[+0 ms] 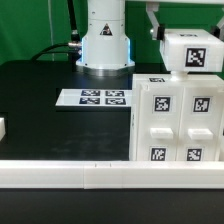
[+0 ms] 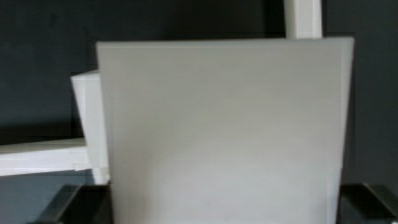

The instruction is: Assemble cabinet

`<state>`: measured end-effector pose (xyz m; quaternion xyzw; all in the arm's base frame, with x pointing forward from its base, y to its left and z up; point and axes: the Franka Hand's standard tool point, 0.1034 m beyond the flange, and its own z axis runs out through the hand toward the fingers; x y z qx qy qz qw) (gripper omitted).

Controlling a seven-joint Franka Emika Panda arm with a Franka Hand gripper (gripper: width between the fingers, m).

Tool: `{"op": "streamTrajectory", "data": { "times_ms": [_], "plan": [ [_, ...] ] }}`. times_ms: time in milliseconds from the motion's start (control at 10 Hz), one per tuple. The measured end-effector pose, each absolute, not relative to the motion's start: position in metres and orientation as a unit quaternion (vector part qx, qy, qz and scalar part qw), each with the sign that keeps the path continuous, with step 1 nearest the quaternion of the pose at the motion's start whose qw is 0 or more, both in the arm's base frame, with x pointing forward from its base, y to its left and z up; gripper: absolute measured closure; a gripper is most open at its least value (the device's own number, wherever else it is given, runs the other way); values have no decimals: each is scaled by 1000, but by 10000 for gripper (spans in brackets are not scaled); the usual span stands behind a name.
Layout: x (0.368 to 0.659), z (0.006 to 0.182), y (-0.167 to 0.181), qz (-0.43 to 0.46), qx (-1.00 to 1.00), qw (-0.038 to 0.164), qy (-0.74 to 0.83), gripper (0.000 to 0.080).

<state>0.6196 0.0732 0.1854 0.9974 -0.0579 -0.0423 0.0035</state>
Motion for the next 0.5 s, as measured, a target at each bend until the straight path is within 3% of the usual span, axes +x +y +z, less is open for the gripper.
{"op": "streamTrajectory", "data": {
  "times_ms": [500],
  "plan": [
    [610, 179, 78, -37, 997, 3, -62, 236]
  ]
}}
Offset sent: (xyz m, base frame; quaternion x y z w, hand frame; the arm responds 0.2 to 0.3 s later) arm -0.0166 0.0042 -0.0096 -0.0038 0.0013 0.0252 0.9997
